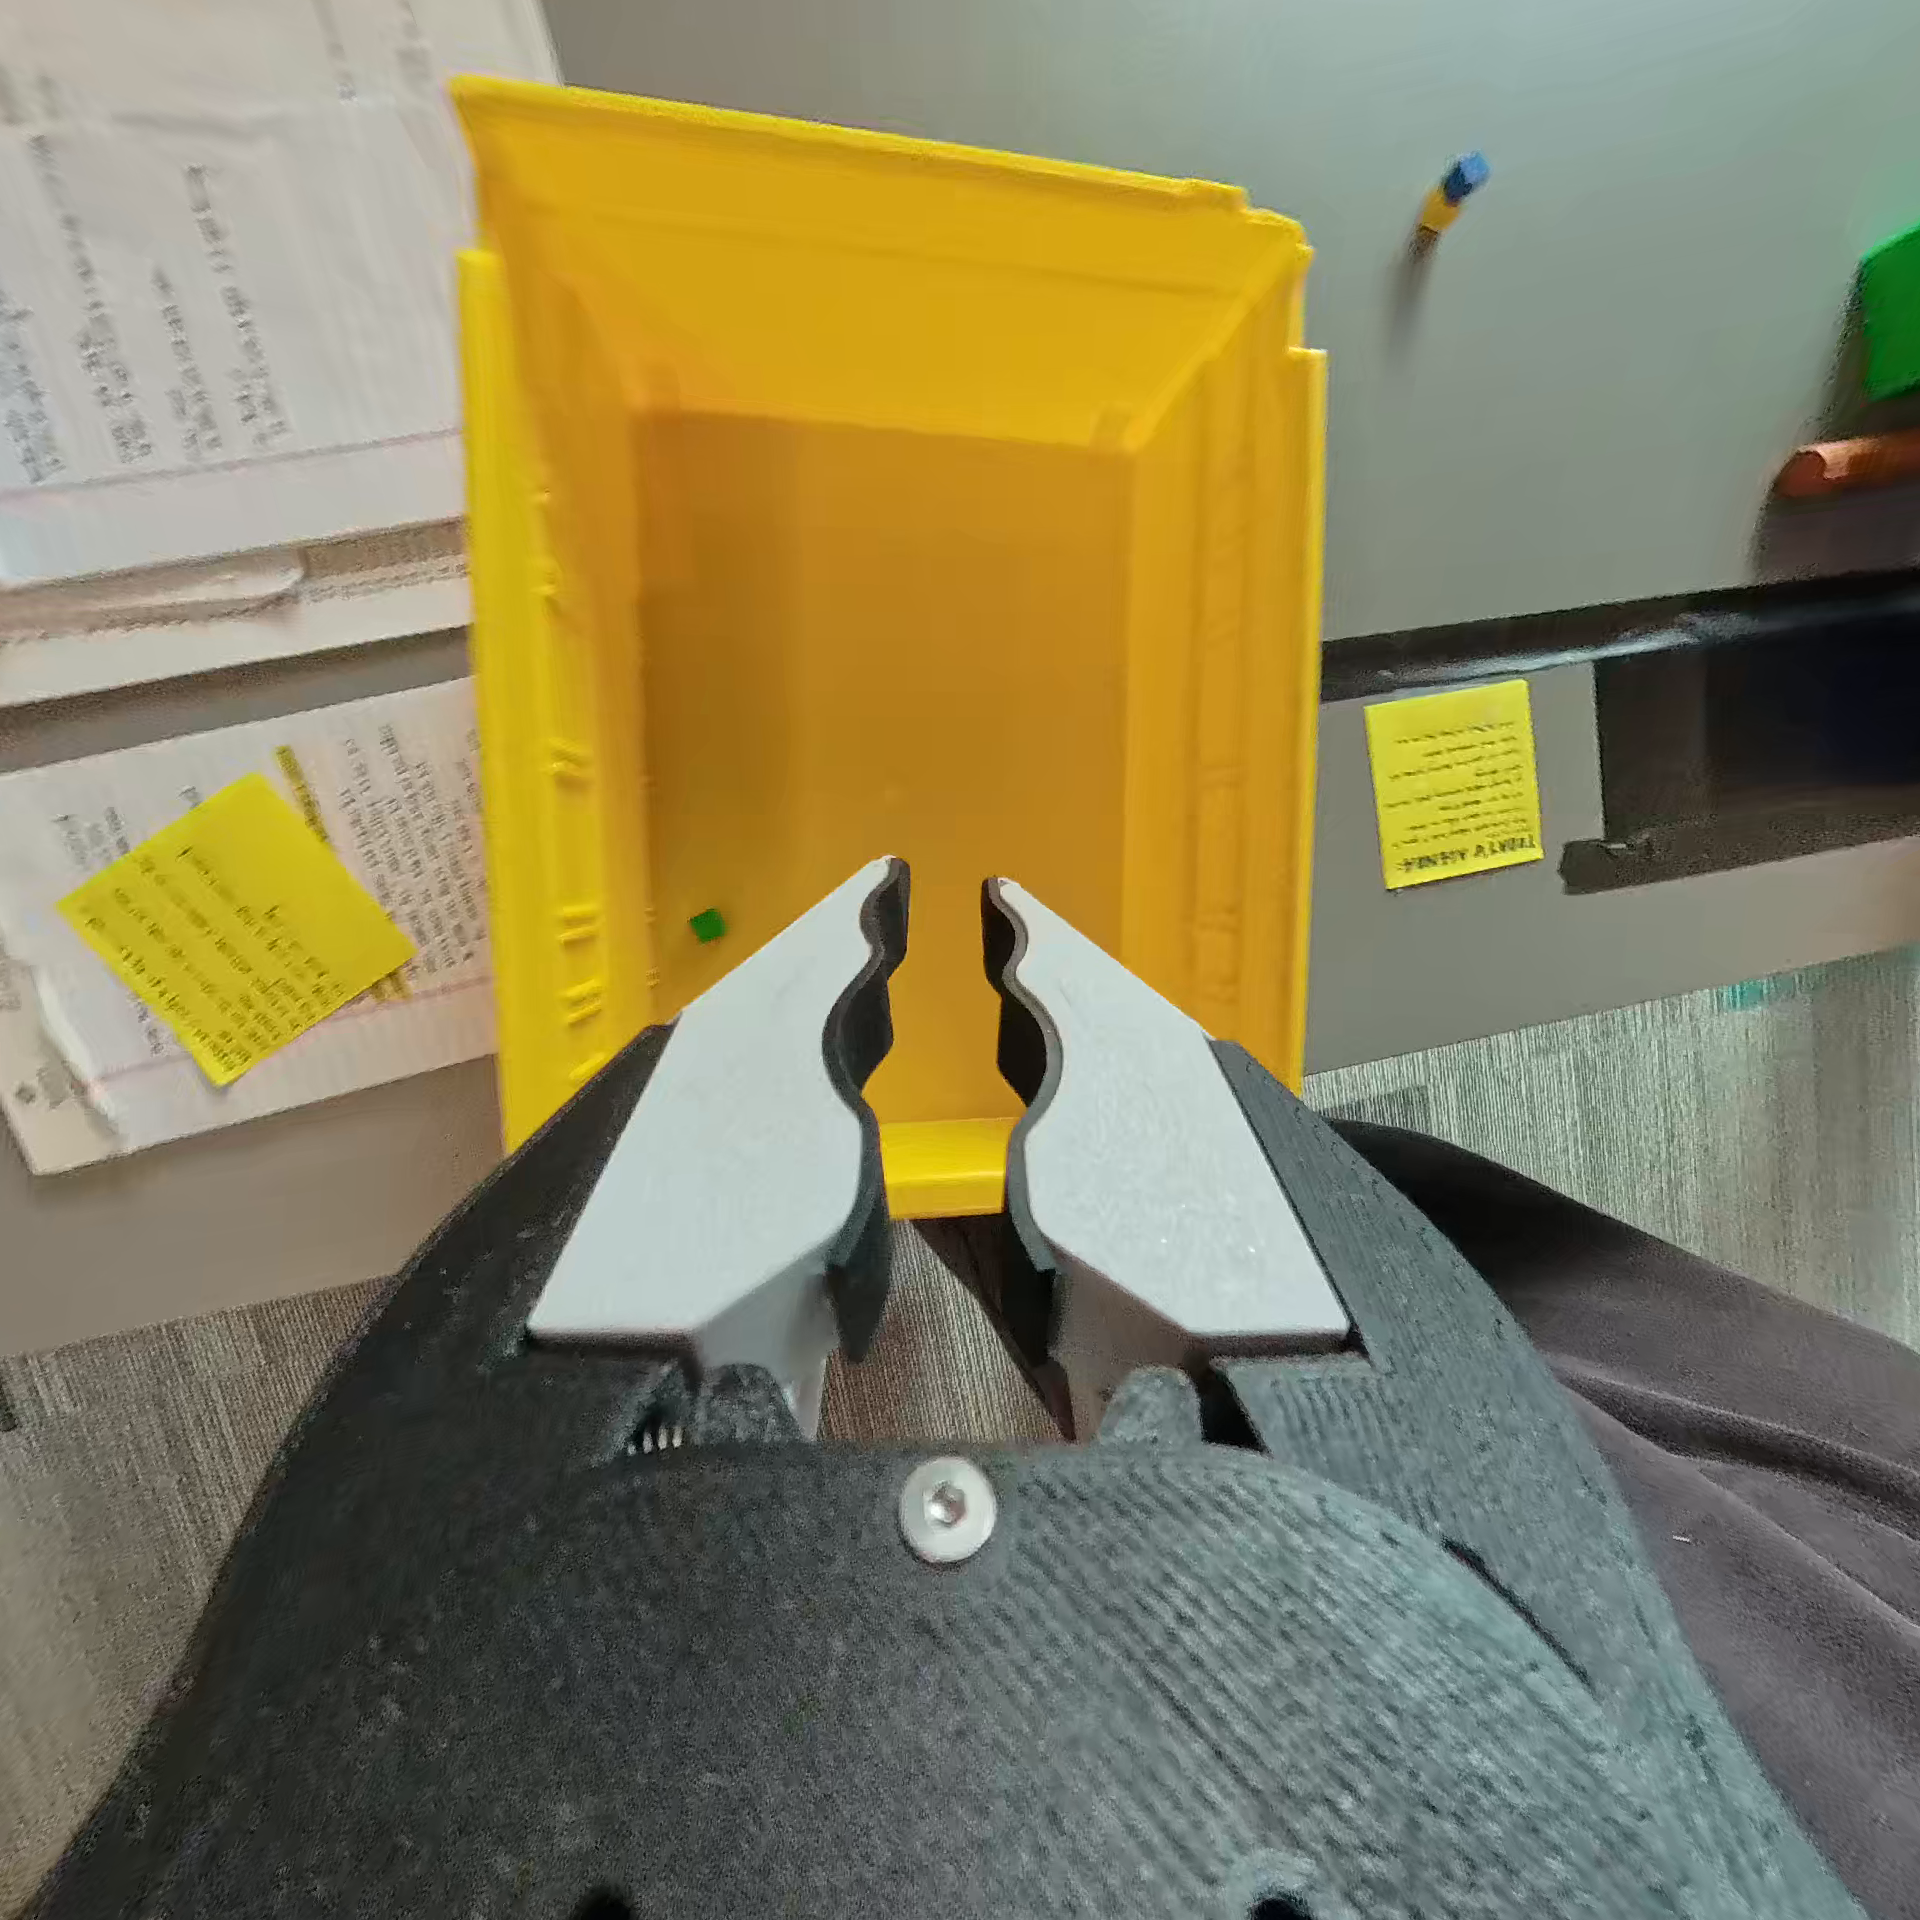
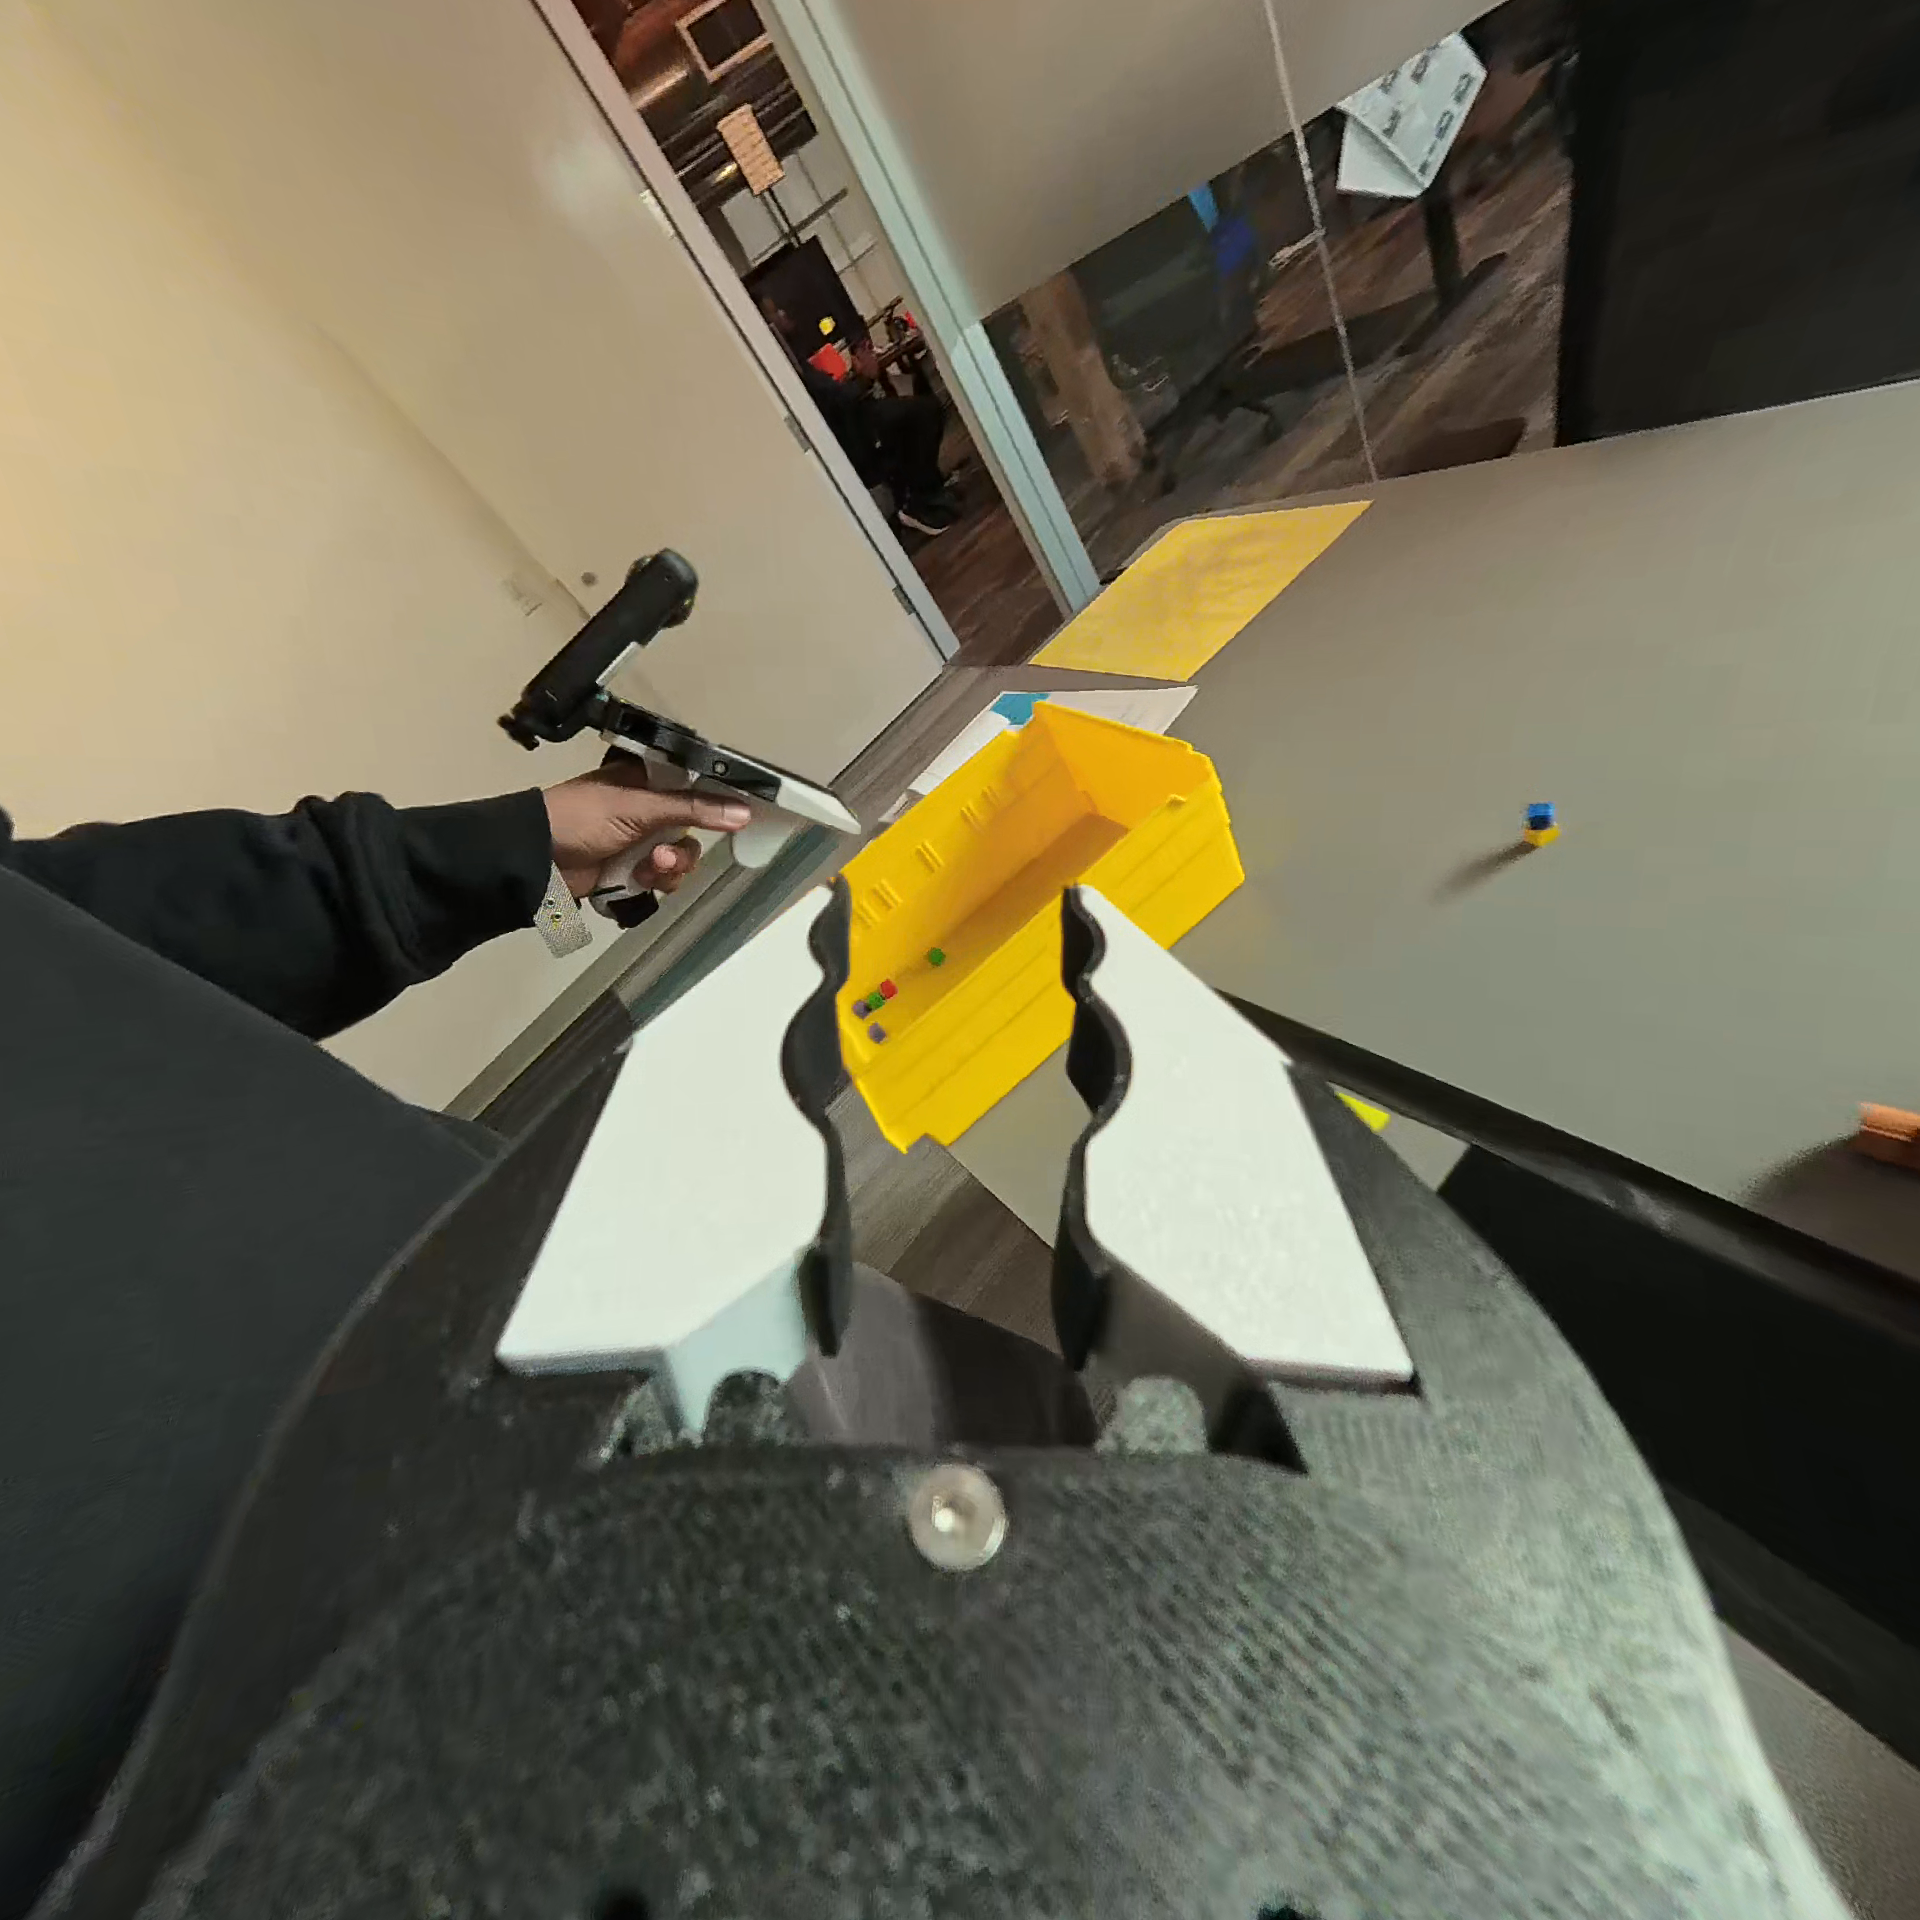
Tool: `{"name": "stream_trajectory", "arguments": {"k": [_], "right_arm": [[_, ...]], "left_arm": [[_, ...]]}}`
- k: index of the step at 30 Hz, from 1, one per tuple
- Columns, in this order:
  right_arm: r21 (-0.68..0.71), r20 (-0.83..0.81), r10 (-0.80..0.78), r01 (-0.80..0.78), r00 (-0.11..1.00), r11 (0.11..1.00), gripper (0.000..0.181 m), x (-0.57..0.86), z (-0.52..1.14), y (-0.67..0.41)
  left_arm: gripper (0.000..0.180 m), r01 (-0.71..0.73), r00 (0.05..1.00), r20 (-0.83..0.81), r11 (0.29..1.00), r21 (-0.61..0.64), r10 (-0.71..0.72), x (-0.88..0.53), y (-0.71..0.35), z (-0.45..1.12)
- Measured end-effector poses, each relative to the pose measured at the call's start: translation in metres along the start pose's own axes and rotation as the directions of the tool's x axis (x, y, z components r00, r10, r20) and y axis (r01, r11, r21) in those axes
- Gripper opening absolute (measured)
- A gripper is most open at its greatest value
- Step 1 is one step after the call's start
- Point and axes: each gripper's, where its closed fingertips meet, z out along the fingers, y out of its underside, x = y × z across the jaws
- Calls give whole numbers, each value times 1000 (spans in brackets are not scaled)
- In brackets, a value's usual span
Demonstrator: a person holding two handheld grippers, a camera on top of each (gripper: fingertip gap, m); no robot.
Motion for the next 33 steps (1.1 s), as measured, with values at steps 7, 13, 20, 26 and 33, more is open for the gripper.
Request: {"name": "stream_trajectory", "arguments": {"k": [7,13,20,26,33], "right_arm": [[-146,100,-48,62,994,987,51,-43,111,10],[-440,177,-218,275,960,855,42,-86,266,82],[-690,301,-336,447,892,569,50,-66,373,164],[-792,409,-256,480,876,377,57,-39,392,258],[-776,478,-311,561,822,289,55,-35,402,285]], "left_arm": [[12,-24,999,39,999,23,23,-85,-3,-4],[14,-202,974,-111,979,-13,200,-125,-14,27],[9,-332,911,-248,943,33,330,-147,-22,34],[7,-410,862,-304,911,52,405,-157,-14,42],[7,-402,855,-344,915,32,388,-168,2,38]]}}
